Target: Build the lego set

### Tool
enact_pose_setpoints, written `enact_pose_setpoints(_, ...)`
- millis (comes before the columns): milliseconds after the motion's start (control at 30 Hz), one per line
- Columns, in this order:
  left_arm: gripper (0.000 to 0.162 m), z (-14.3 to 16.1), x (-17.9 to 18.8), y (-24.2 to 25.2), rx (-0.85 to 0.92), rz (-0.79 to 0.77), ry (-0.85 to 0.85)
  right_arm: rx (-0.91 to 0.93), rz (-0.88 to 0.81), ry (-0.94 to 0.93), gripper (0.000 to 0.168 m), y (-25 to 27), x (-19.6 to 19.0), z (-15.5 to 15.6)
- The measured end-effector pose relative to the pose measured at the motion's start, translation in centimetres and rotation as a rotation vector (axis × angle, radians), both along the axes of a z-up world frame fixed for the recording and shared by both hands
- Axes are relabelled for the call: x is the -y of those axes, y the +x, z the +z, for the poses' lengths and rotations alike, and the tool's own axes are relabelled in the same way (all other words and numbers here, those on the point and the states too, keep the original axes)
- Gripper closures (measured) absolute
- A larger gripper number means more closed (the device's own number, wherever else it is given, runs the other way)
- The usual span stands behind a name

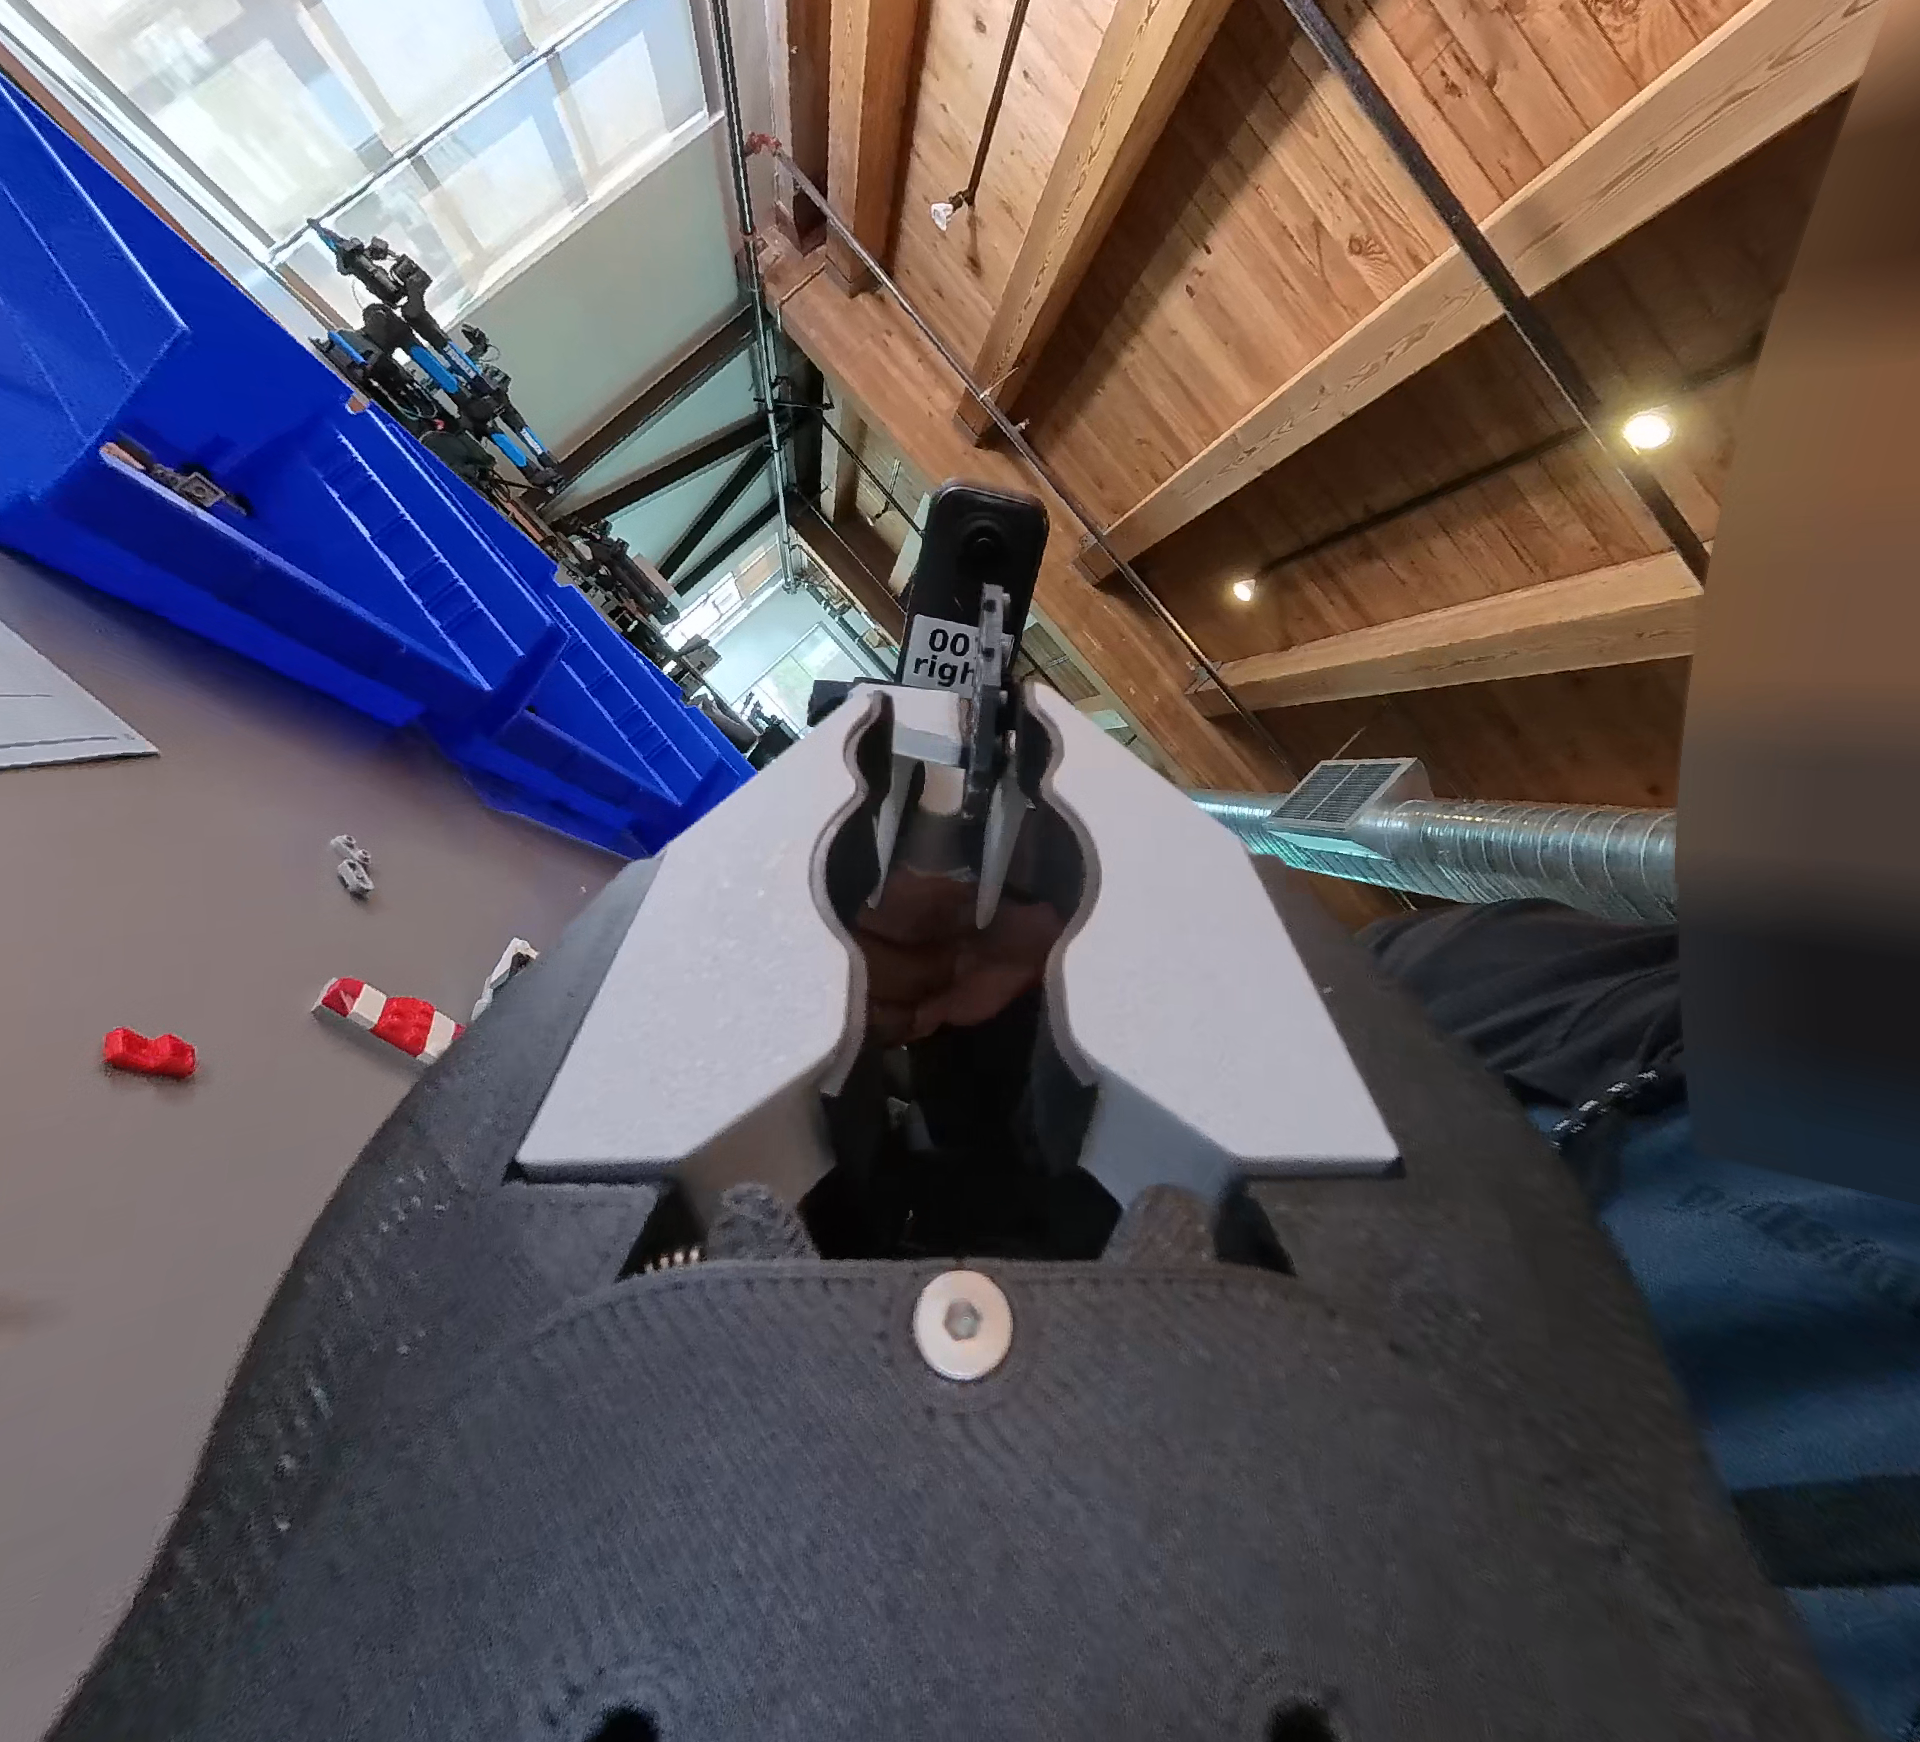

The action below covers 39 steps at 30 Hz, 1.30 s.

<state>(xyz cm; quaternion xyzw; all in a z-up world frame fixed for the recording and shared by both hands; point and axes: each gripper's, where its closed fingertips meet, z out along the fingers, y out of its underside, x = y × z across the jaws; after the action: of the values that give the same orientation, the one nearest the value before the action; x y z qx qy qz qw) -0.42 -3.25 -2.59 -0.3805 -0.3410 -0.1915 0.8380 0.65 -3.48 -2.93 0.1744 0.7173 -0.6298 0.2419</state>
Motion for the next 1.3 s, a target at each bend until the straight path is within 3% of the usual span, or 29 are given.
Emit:
enact_pose_setpoints(400,0.136,0.1,-0.1,0.2,0.019,-0.049,0.051,0.039,-0.002,-0.035,0.163,-0.2,-0.1,0.5)
enact_pose_setpoints(633,0.155,0.3,-0.2,0.5,-0.019,-0.043,0.035,0.038,-0.008,-0.018,0.163,-0.3,0.1,0.1)
enact_pose_setpoints(967,0.148,0.4,0.5,0.1,0.012,-0.036,0.081,0.069,-0.006,-0.026,0.163,-0.4,0.1,0.0)
enact_pose_setpoints(1300,0.154,0.0,0.0,0.1,0.025,-0.049,0.054,0.104,0.005,-0.024,0.163,-0.4,0.3,-0.4)
